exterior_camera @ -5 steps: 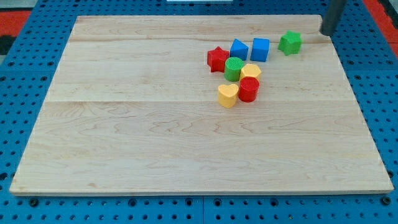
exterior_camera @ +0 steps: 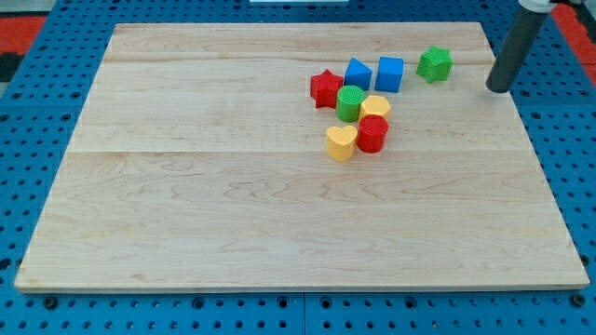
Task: Push green star above blue triangle
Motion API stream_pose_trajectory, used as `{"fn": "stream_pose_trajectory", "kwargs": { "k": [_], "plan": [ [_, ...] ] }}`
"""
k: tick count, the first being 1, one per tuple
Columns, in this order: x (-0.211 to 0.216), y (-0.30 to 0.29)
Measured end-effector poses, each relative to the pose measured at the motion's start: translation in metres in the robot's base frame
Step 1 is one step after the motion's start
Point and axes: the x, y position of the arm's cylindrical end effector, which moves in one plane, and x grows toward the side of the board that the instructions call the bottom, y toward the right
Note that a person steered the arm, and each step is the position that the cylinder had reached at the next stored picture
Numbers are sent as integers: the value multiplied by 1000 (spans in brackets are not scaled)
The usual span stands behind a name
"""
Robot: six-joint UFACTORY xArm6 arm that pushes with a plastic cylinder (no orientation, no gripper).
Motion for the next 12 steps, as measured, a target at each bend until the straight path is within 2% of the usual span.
{"fn": "stream_pose_trajectory", "kwargs": {
  "k": [3,6,9,12],
  "plan": [
    [-2,-64],
    [6,-36],
    [-59,-31],
    [-6,-32]
  ]
}}
